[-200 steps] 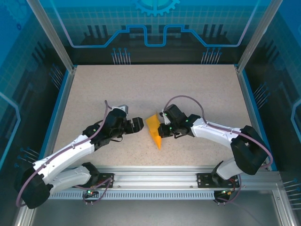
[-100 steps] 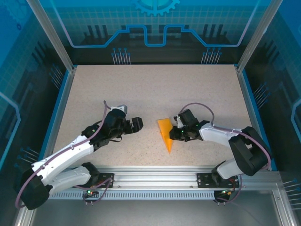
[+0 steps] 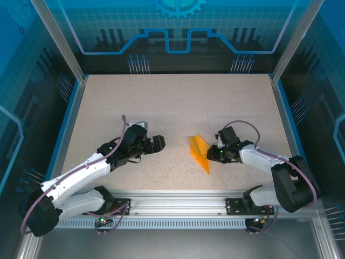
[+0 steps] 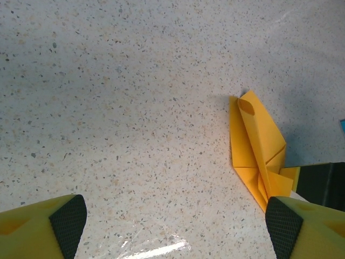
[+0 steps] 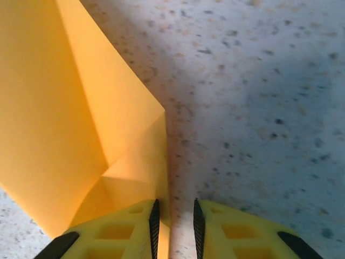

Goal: Fold a paper plane with a square sheet of paper (fold left side to right side)
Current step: Move the paper plane to the center of the table.

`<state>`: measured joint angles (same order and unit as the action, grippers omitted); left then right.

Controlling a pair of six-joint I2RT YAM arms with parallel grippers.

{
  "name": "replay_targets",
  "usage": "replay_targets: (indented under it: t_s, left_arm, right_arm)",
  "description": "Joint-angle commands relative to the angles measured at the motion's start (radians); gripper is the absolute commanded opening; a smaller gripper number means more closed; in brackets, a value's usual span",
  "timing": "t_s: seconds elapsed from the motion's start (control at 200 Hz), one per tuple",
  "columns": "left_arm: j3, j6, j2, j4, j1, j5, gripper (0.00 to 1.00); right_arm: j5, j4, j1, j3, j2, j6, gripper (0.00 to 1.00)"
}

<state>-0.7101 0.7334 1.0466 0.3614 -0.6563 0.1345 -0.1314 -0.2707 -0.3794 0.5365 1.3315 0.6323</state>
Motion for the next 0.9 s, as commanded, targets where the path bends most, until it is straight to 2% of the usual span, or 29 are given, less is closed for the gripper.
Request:
replay_targets:
  t_s: [0.0,0.19,0.32,0.51,0.645,0.895]
  left_arm:
    - [-0.003,0.006,0.006,-0.008,0.009,-0.015,0.9]
    - [-0.012,0.001,0.015,-0.004,0.008,-0.016,0.91]
    - [-0.018,-0.003,0.019,0.001,0.007,-0.016,0.91]
    - [-0.022,-0.011,0.02,0.001,0.008,-0.009,0.91]
    - [-0.022,-0.013,0.02,0.0,0.008,-0.008,0.92]
    - [-0.021,-0.018,0.009,0.01,0.008,-0.006,0.92]
  right_arm:
    - [0.03,-0.059,0.034,-0.002,-0.025,-0.017,0.25]
    - [0.007,-0.08,0.052,0.013,-0.012,-0.041,0.23]
    - [0.014,-0.104,0.051,0.029,-0.09,-0.09,0.26]
    - [-0.021,-0.192,0.009,0.086,-0.174,-0.185,0.39]
    - [0.001,-0.238,-0.068,0.117,-0.146,-0.203,0.5]
    - [0.035,-0.229,-0.149,0.164,-0.021,-0.2,0.52]
